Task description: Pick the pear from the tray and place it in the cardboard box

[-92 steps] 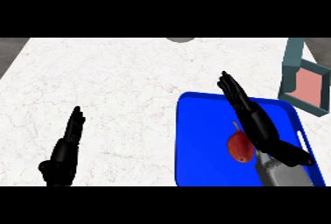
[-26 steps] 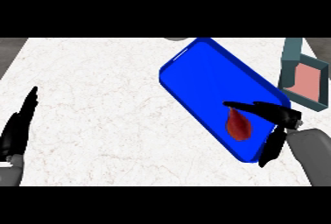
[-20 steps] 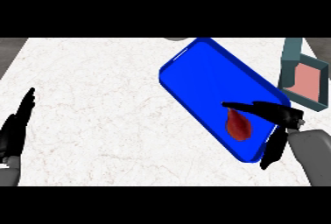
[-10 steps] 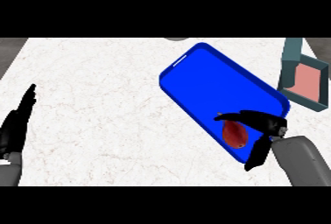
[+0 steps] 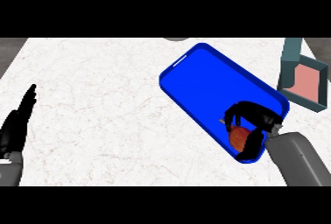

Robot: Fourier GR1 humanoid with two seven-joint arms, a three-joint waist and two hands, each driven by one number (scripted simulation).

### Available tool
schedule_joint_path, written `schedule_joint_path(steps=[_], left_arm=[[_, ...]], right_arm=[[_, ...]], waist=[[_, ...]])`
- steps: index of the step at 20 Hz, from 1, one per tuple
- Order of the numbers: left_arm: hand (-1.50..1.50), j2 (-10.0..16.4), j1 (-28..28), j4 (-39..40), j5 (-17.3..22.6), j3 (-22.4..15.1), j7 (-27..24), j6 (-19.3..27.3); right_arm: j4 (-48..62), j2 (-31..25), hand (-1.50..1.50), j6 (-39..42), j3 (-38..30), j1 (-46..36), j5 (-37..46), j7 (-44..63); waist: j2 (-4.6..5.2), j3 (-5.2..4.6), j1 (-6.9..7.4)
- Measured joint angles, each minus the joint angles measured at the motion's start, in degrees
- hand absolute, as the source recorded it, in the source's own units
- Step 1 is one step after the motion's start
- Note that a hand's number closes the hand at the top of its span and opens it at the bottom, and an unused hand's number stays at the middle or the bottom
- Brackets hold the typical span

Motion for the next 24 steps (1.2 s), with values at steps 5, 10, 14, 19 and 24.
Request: schedule_joint_path(steps=[5, 10, 14, 19, 24], left_arm=[[0.0, -0.6, 0.0, -0.2, -0.2, 0.0, 0.0, 0.1], [0.0, -0.9, 0.4, -0.5, 0.1, 0.2, -0.1, 0.3], [0.0, -0.8, 0.4, -0.7, 0.1, 0.3, -0.4, 0.4], [0.0, -1.1, 0.0, -0.9, -0.1, -0.3, -0.9, 0.2], [0.0, -1.4, -0.9, -1.0, -0.4, -1.0, -0.6, -0.2]], right_arm=[[2.8, -11.7, 1.5, -4.3, -5.4, -0.8, 1.4, -11.3], [7.6, -25.7, 1.5, -9.5, -13.6, -1.5, 1.4, -23.2], [13.5, -33.0, 1.5, -15.0, -19.7, -1.9, 0.6, -32.3], [20.9, -38.1, 1.5, -20.7, -27.0, -4.6, -3.2, -43.3], [27.7, -41.0, 1.5, -23.7, -30.0, -6.9, -6.1, -50.1]], waist=[[0.51, 0.38, -0.12], [1.33, 0.91, -0.53], [1.8, 1.12, 0.05], [1.95, 1.17, 1.27], [2.05, 1.06, 2.55]])
